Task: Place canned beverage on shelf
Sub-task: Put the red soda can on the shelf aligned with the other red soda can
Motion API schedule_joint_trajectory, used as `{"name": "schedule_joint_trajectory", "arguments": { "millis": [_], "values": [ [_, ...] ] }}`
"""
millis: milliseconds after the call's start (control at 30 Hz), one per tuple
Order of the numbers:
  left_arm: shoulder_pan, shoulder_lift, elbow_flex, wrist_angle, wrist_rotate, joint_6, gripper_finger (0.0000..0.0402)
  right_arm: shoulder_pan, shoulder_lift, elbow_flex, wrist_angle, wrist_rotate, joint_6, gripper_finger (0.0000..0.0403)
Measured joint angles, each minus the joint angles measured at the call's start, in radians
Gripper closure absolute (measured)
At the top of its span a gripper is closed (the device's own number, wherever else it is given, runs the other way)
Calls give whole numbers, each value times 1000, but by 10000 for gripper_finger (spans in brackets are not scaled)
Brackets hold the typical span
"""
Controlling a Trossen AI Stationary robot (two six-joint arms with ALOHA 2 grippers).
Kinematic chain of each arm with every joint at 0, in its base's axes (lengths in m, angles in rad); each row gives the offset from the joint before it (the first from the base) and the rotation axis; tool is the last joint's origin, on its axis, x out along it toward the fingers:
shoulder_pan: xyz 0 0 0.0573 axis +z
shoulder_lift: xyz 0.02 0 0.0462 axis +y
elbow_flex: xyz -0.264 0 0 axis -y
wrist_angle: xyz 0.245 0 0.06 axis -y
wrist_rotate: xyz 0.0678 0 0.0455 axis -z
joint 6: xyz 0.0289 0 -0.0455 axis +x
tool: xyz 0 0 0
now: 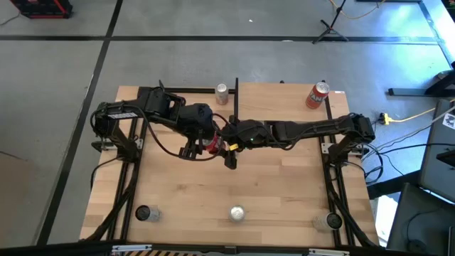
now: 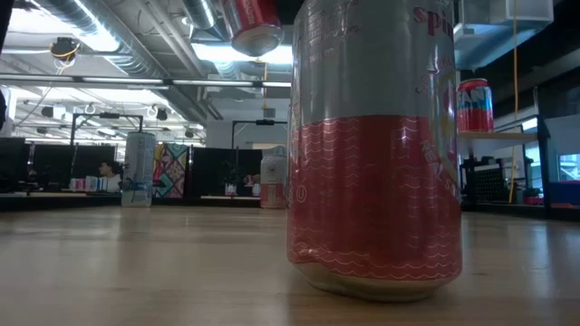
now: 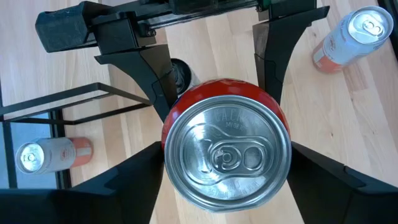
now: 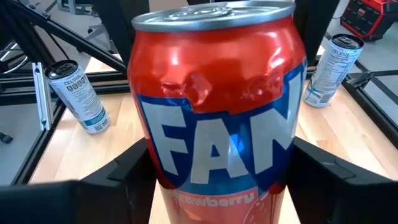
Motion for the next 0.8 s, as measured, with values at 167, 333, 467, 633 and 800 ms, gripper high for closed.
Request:
{"name": "schedule_joint_trajectory", "arguments": {
  "millis": [167,333,467,633,800],
  "values": [
    [0,-9,3,4,-20,-42,88,0,-42,-1,-47,33,6,139],
    [0,-37,4,-19,-52,-107,84,2,-110,-1,-179,136,34,139],
    [1,-72,3,-31,-97,-162,83,25,-162,-2,-330,276,71,139],
    [8,-124,3,-20,-110,-217,83,71,-245,-13,-493,473,142,139],
    [13,-170,3,-20,-118,-251,83,101,-339,-104,-587,579,266,139]
  ]
}}
